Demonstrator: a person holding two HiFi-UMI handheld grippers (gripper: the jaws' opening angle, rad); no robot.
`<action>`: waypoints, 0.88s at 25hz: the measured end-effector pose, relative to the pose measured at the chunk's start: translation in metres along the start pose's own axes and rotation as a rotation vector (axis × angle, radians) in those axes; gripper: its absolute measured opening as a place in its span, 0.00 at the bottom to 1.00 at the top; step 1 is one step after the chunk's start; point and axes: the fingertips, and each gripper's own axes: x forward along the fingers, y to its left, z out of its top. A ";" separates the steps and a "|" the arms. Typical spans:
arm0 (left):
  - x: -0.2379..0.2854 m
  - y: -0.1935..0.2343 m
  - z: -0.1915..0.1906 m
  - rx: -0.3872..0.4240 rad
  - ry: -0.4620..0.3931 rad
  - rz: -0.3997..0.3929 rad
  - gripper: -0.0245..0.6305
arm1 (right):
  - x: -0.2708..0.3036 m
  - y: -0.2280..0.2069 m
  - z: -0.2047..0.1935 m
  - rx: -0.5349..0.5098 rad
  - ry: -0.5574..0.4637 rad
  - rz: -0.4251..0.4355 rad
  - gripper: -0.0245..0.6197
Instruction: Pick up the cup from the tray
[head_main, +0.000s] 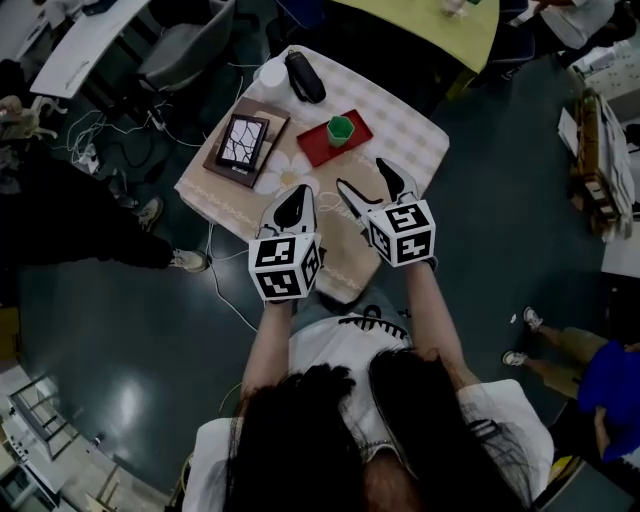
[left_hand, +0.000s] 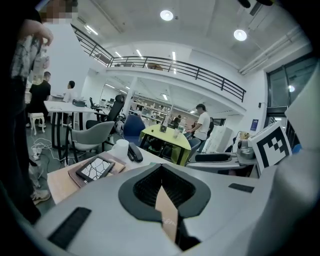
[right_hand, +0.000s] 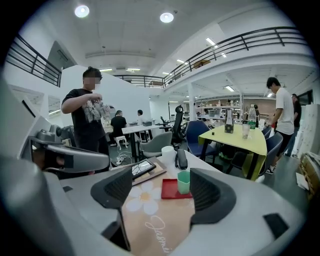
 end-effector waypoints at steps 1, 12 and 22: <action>0.002 0.002 0.001 -0.002 0.002 0.004 0.04 | 0.004 -0.003 0.002 0.002 -0.002 -0.002 0.57; 0.033 0.017 0.003 -0.030 0.033 0.060 0.04 | 0.064 -0.038 -0.006 0.006 0.072 0.025 0.60; 0.059 0.035 -0.001 -0.056 0.063 0.117 0.04 | 0.126 -0.067 -0.022 -0.005 0.154 0.039 0.62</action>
